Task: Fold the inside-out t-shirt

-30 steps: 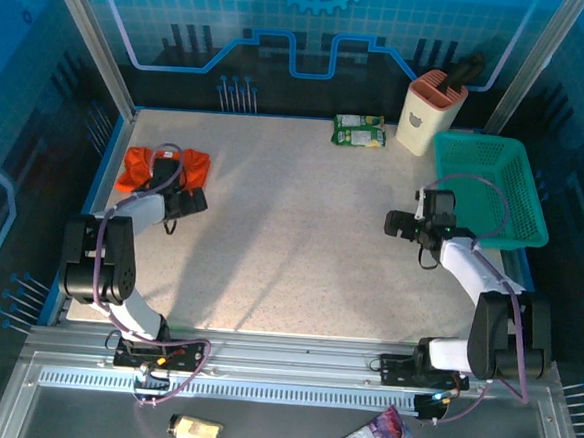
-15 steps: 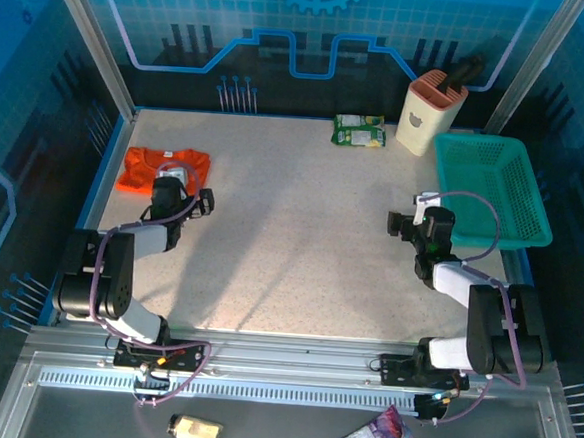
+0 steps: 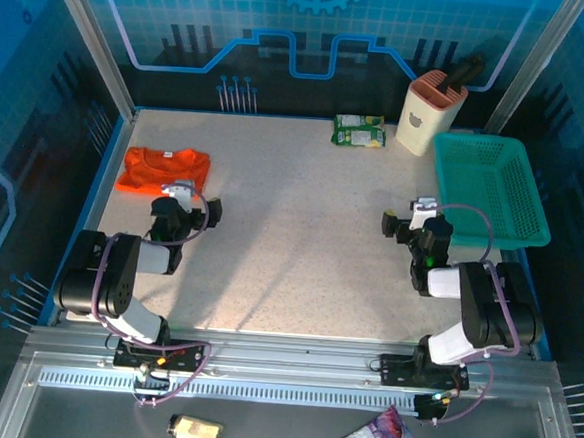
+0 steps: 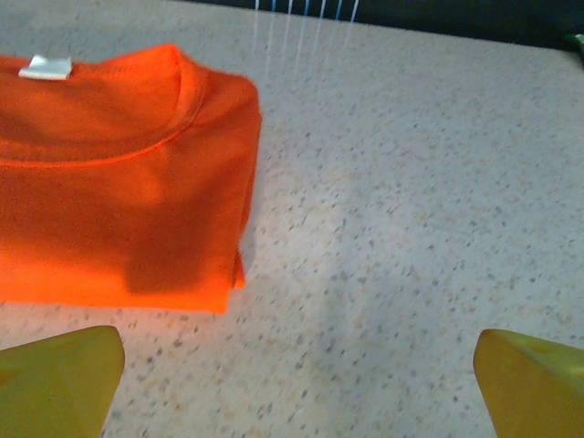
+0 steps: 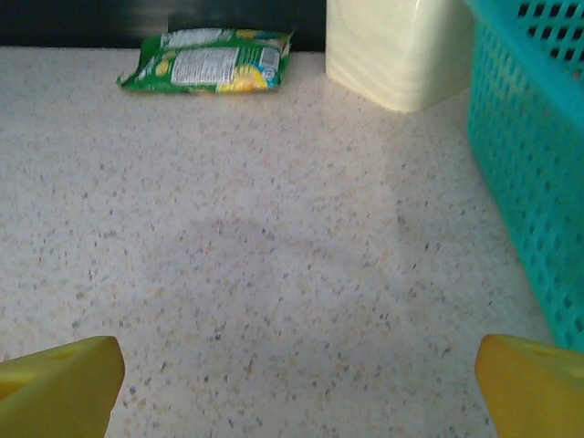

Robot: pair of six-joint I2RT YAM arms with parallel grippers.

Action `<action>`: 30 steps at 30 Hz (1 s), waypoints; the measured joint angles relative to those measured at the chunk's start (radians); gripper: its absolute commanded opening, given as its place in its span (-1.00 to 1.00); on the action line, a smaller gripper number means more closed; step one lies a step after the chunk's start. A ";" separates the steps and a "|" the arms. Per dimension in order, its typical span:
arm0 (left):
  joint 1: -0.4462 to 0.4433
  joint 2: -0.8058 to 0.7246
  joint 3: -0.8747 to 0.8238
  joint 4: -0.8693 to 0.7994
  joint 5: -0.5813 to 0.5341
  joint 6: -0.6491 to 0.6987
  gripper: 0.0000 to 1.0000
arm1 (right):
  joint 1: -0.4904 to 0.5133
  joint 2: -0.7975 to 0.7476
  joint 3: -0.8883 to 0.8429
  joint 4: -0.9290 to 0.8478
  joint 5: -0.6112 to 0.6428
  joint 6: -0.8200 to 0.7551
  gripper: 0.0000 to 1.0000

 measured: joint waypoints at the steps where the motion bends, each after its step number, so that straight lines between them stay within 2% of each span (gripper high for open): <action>1: -0.005 0.000 0.003 0.003 0.000 0.003 0.99 | 0.000 0.006 0.000 0.002 0.000 -0.002 0.99; 13: -0.029 0.000 0.005 0.006 -0.046 0.025 0.98 | 0.024 0.008 0.019 -0.002 0.058 -0.020 0.99; 30: -0.029 0.000 0.005 0.006 -0.053 0.025 0.99 | 0.026 0.008 0.019 -0.004 0.064 -0.029 0.99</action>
